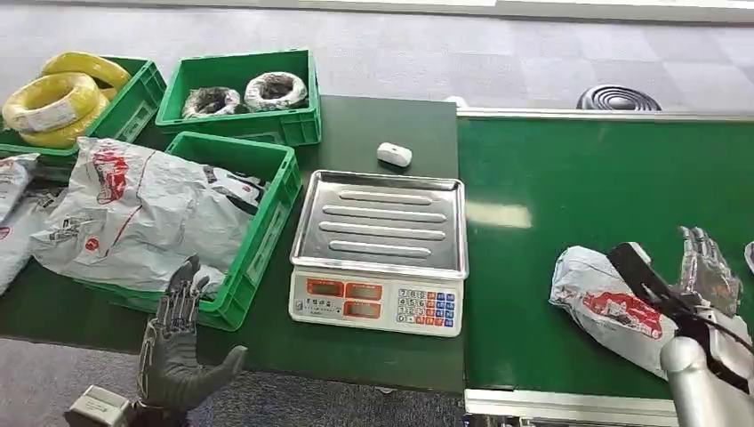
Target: Moved the parcel from conveyor to table for the left to box.
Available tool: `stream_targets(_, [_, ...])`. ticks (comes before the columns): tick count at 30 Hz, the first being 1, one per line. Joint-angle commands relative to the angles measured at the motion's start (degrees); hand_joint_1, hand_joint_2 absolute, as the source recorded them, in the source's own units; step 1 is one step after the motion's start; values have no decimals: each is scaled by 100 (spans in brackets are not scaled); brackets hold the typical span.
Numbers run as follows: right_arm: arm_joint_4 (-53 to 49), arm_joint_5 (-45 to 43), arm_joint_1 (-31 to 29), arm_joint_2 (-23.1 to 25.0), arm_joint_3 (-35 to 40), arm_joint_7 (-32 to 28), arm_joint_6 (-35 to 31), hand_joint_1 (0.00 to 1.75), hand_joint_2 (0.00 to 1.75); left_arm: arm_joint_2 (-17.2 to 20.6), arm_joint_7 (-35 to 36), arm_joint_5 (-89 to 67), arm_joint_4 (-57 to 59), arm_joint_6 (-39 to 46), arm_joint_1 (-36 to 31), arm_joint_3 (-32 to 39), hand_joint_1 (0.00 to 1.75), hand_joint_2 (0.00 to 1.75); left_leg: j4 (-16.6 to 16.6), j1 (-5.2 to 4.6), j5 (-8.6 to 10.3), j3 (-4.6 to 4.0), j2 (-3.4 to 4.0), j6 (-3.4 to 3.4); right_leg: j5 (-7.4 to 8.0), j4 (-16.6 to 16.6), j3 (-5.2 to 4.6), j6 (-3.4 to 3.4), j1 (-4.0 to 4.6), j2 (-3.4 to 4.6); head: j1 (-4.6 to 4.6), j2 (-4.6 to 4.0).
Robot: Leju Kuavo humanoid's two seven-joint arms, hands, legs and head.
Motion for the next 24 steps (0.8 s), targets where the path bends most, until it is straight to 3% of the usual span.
stream_targets(1, [3318,129,-1953,-195,485,852,2300,0,175,38,70,-209,788,-171,-637,-142,0,175,-3,-3,4,7,-3,2,4,-3,5,-2,-3,-2,-2,0])
stream_targets(4, [3318,125,-1912,-192,478,843,2272,0,175,18,73,-221,834,-173,-691,-152,0,175,-4,-3,8,-1,-26,6,5,-4,2,-2,-3,-21,-2,0])
stream_targets(7, [3383,176,-1924,-227,517,1088,2932,7,175,-104,118,-361,911,-261,-757,-78,0,175,-2,-4,6,-6,-31,6,4,-2,-2,-1,-3,-17,-4,0])
stream_targets(8, [3374,125,-1924,-265,476,1037,3107,115,175,-127,129,-390,947,-305,-798,-38,0,175,-4,-2,9,-9,-28,7,8,-6,-4,-3,-1,-15,-2,0])
stream_targets(9, [3373,102,-1933,-305,465,989,3227,164,175,-129,130,-404,978,-327,-824,-14,0,175,-2,-3,8,-8,-32,6,5,-3,-4,-2,-3,-19,-4,0])
stream_targets(10, [3370,104,-1956,-338,481,925,3336,175,175,-127,128,-411,1002,-341,-847,5,0,175,-1,-5,9,-8,-37,7,3,-1,-4,-1,-5,-24,-4,0])
stream_targets(14, [3208,-144,-2267,17,72,1192,2233,175,175,-201,148,-420,777,-356,-667,194,0,175,0,-6,10,-18,-17,7,11,1,-18,-3,-5,-3,0,0])
stream_targets(19, [3114,-142,-2296,46,31,1296,2118,175,175,-212,174,-442,710,-372,-634,225,0,175,0,-2,5,-11,-16,5,6,0,-9,-2,-2,-6,-4,0])
stream_targets(21, [2949,-200,-2336,98,-157,1304,1525,175,175,-233,201,-442,642,-390,-581,272,0,175,-1,-4,7,-14,-17,5,7,1,-13,-3,-3,-5,-4,0])
stream_targets(24, [2909,-225,-2458,154,-205,1317,1396,175,175,-224,202,-439,582,-395,-546,286,0,175,2,-5,4,-18,-10,6,7,6,-19,-2,-5,4,-2,0])
